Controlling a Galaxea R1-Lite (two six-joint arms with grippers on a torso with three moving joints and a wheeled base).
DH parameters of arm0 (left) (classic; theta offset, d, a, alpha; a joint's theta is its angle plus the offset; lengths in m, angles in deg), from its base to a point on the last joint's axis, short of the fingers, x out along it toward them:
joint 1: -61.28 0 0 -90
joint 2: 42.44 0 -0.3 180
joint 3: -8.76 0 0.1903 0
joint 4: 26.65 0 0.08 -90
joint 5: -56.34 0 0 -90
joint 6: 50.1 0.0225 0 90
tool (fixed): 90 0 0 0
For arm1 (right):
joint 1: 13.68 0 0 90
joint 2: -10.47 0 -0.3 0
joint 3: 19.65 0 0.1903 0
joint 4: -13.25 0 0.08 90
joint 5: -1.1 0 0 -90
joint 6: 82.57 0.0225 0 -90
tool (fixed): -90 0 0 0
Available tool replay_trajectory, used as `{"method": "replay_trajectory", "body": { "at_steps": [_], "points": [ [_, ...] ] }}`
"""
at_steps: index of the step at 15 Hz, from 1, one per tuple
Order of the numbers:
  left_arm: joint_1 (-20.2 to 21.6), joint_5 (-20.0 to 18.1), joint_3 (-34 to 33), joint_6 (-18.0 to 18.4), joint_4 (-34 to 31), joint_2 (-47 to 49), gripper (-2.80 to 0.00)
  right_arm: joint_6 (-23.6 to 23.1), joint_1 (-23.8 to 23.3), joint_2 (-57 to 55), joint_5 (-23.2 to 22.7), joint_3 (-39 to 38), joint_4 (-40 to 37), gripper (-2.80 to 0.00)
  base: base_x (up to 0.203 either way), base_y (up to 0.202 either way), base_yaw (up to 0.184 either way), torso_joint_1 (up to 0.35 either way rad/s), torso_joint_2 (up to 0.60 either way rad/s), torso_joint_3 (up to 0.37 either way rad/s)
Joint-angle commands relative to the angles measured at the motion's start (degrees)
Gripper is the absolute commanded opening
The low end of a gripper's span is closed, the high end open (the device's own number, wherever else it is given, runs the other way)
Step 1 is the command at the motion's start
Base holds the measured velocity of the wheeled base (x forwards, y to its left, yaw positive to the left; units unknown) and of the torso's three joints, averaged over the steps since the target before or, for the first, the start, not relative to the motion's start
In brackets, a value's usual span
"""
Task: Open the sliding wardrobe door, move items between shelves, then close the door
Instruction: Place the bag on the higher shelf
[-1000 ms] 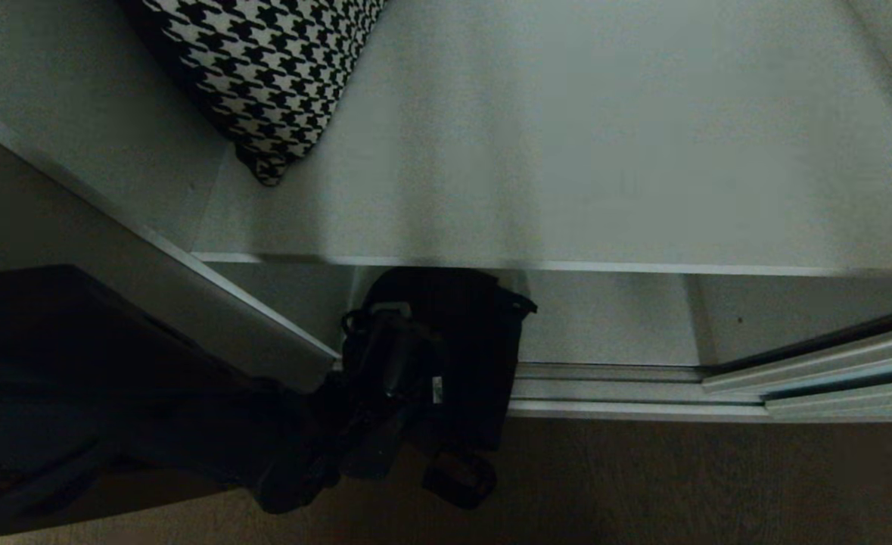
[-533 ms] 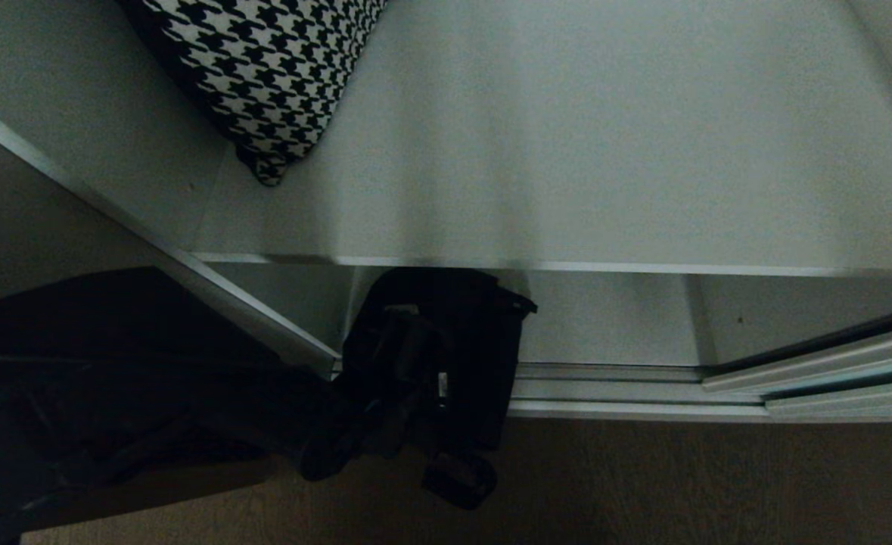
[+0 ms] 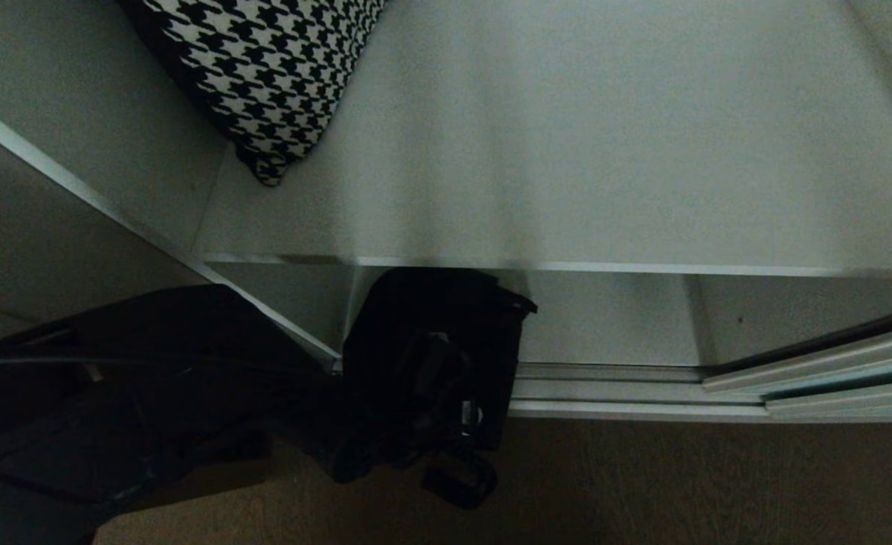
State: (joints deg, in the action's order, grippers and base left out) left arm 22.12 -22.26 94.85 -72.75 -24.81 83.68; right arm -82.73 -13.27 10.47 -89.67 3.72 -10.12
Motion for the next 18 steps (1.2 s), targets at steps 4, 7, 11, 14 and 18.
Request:
{"method": "replay_trajectory", "body": {
  "at_steps": [4,7,11,14,18],
  "points": [
    [-1.10,0.11,4.64,4.93,1.70,8.14,0.00,-0.02,0.02,0.18,-0.02,0.00,0.00,-2.80,0.000,0.000,0.000,0.000,0.00,0.000],
    [-0.87,0.10,5.38,7.83,9.81,12.41,0.00,-0.02,0.02,0.18,-0.02,0.00,0.00,-2.80,0.000,0.000,0.000,0.000,0.00,0.000],
    [0.92,0.72,11.83,11.97,14.45,19.85,0.00,-0.02,0.02,0.18,-0.02,0.00,0.00,-2.80,0.000,0.000,0.000,0.000,0.00,0.000],
    [3.56,0.86,13.41,19.81,19.66,22.46,0.00,-0.02,0.02,0.18,-0.02,0.00,0.00,-2.80,0.000,0.000,0.000,0.000,0.00,0.000],
    [5.40,2.73,10.95,22.24,17.78,18.01,0.00,-0.02,0.02,0.18,-0.02,0.00,0.00,-2.80,0.000,0.000,0.000,0.000,0.00,0.000]
  ]
}}
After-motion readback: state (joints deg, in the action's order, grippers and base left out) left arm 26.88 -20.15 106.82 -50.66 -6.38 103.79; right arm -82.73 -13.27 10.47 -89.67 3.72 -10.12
